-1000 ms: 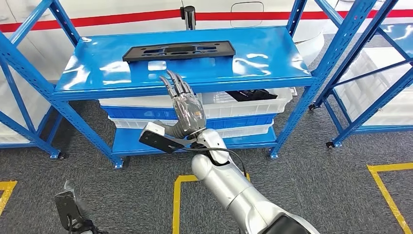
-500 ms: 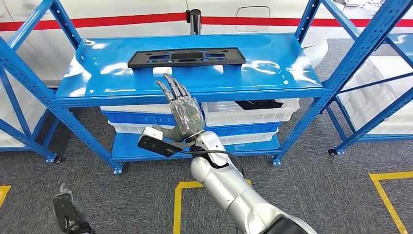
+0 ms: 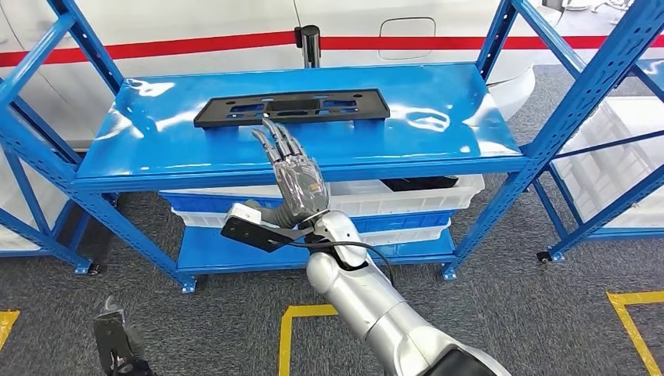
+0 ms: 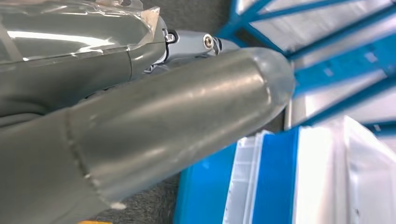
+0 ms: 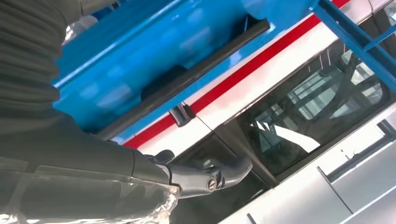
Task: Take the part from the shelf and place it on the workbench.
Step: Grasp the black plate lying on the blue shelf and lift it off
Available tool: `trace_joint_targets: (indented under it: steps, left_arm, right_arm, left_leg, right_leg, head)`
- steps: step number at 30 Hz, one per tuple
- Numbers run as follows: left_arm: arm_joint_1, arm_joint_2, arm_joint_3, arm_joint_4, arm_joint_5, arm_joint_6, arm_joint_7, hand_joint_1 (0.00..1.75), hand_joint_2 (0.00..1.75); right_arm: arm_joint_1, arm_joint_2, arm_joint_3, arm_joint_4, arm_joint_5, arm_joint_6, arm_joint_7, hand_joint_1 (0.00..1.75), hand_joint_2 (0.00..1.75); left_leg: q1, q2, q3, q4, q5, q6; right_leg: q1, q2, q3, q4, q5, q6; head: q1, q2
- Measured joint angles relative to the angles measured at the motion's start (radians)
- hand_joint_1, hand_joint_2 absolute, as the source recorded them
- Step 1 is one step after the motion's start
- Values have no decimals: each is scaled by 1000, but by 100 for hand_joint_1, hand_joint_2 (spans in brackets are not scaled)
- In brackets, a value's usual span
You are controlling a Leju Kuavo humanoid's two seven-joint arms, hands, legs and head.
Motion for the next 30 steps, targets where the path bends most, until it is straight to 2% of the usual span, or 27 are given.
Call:
trace_joint_targets:
  steps: [2, 3, 4, 5, 7, 8, 9, 10, 12, 13, 14, 15, 17, 18, 19, 20, 21, 22, 23, 24, 25, 26, 28, 30]
  left_arm:
    - [-2, 3, -1, 7, -3, 1, 0, 0, 0]
    - [-2, 5, -1, 11, -4, 2, 0, 0, 0]
    - [-2, 6, -1, 14, -4, 3, 0, 0, 0]
    - [-3, 8, -1, 17, -5, 3, 0, 0, 0]
    - [-6, 11, -1, 20, -6, 3, 0, 0, 0]
    - [-8, 12, -1, 22, -6, 3, 0, 0, 0]
    - [-9, 13, -1, 24, -6, 3, 0, 0, 0]
    - [-10, 13, -2, 25, -6, 4, 0, 0, 0]
    - [-12, 14, -2, 26, -7, 4, 0, 0, 0]
    - [-13, 14, -2, 27, -7, 5, 0, 0, 0]
    - [-14, 14, -2, 27, -7, 6, 0, 0, 0]
    - [-15, 14, -2, 27, -8, 6, 0, 0, 0]
    - [-15, 15, -2, 28, -8, 7, 0, 0, 0]
    - [-15, 15, -2, 29, -8, 7, 0, 0, 0]
    - [-15, 15, -3, 31, -10, 7, 0, 0, 0]
    - [-15, 15, -3, 34, -12, 7, 0, 0, 0]
    - [-15, 15, -4, 37, -14, 8, 0, 0, 0]
    - [-16, 15, -5, 40, -16, 9, 0, 0, 0]
    - [-18, 15, -5, 44, -19, 10, 0, 0, 0]
    - [-19, 16, -6, 48, -21, 11, 0, 0, 0]
    - [-21, 16, -6, 50, -23, 12, 0, 0, 0]
    - [-22, 17, -8, 53, -25, 13, 0, 0, 0]
    - [-25, 20, -14, 55, -28, 14, 0, 0, 0]
    - [-30, 21, -20, 59, -29, 15, 0, 0, 0]
  right_arm:
    - [0, 0, 0, 0, 2, 0, 0, 0, 175]
    - [1, 0, 0, 1, 2, 1, 0, 0, 175]
    - [2, 0, 1, 1, 2, 1, 0, 0, 175]
    - [2, 0, 1, 1, 2, 2, 0, 0, 175]
    - [1, 0, 1, 1, 2, 3, 0, 0, 175]
    - [0, 0, 1, 1, 2, 4, 0, 0, 175]
    - [-1, 0, 1, 1, 2, 4, 0, 0, 175]
    - [-2, 0, 2, 1, 2, 5, 0, 0, 175]
    - [-4, 0, 2, 0, 2, 5, 0, 0, 175]
    - [-5, 0, 2, 0, 2, 5, 0, 0, 175]
    - [-7, -1, 2, 0, 2, 5, 0, 0, 175]
    - [-8, -1, 2, 0, 2, 5, 0, 0, 175]
    - [-4, -1, 2, 0, 2, 5, 0, 0, 175]
    - [-1, -2, 2, 0, 2, 5, 0, 0, 175]
    - [2, -2, 2, 0, 2, 5, 0, 0, 175]
    - [3, -2, 2, 0, 2, 5, 1, 0, 175]
    - [3, -2, 2, 0, 2, 5, 1, 0, 175]
    - [3, -2, 2, 0, 2, 5, 1, 0, 175]
    - [3, -2, 2, 0, 2, 5, 1, 0, 175]
    - [2, -2, 2, 1, 2, 5, 1, 0, 175]
    - [2, -2, 2, 1, 1, 6, 2, 0, 175]
    - [1, -1, 2, 1, 1, 6, 2, 0, 175]
    - [-1, -1, 2, 0, 2, 7, 2, 0, 175]
    - [-4, 0, 2, -2, 2, 8, 1, 0, 175]
  left_leg:
    - [3, 2, -82, 109, -35, -10]
    - [5, 3, -112, 134, -41, -13]
    - [6, 3, -126, 126, -30, -15]
    - [8, 4, -122, 85, 2, -15]
    - [9, 7, -85, -43, 92, -12]
    - [7, 8, -68, -91, 115, -7]
    - [4, 8, -56, -120, 125, -1]
    - [0, 8, -51, -130, 121, 7]
    - [-3, 4, -33, -136, 121, 25]
    - [-4, 3, -23, -139, 121, 34]
    - [-5, 3, -12, -140, 118, 41]
    - [-5, 2, -4, -141, 113, 46]
    - [-9, 1, 9, -140, 99, 51]
    - [-12, 0, 17, -140, 90, 52]
    - [-14, -2, 27, -140, 81, 53]
    - [-16, -4, 39, -140, 71, 52]
    - [-18, -5, 53, -140, 61, 51]
    - [-20, -6, 67, -140, 50, 49]
    - [-22, -8, 80, -140, 38, 46]
    - [-23, -9, 89, -141, 26, 40]
    - [-23, -9, 97, -137, 20, 34]
    - [-22, -9, 102, -133, 16, 29]
    - [-17, -5, 101, -108, 11, 19]
    - [-10, -1, 61, -34, -10, 9]
  right_leg:
    - [1, 2, 14, 0, -13, -6]
    - [1, 3, 22, 0, -21, -5]
    - [0, 5, 32, 0, -29, -3]
    - [0, 7, 43, 0, -38, -1]
    - [2, 7, 67, 0, -57, 7]
    - [4, 8, 76, -1, -66, 13]
    - [6, 8, 81, -4, -73, 20]
    - [10, 8, 86, -2, -76, 27]
    - [12, 7, 90, 7, -80, 40]
    - [13, 6, 84, 29, -83, 44]
    - [12, 5, 65, 66, -90, 46]
    - [11, 5, 30, 121, -102, 46]
    - [10, 4, -56, 241, -137, 40]
    - [10, 4, -93, 274, -152, 37]
    - [11, 4, -114, 277, -155, 37]
    - [11, 4, -118, 243, -138, 42]
    - [12, 4, -107, 184, -102, 48]
    - [13, 3, -91, 117, -53, 53]
    - [15, 2, -76, 62, -16, 51]
    - [19, 1, -62, 28, 8, 44]
    - [20, 1, -55, 12, 19, 33]
    - [21, 2, -44, 9, 14, 19]
    - [14, 4, -19, -1, 14, 2]
    - [10, 4, 6, -4, 4, -10]
  head:
    - [-1, 0]
    - [-2, 0]
    - [-2, 0]
    - [-2, 0]
    - [-2, 0]
    - [-1, 0]
    - [-1, 0]
    - [0, 0]
    - [0, 0]
    - [0, 0]
    - [1, 0]
    - [1, 0]
    - [2, 0]
    - [2, 0]
    - [2, 0]
    - [2, 0]
    - [2, 0]
    - [2, 0]
    - [2, 0]
    - [3, 0]
    - [2, 0]
    - [3, 0]
    - [4, 0]
    - [3, 0]
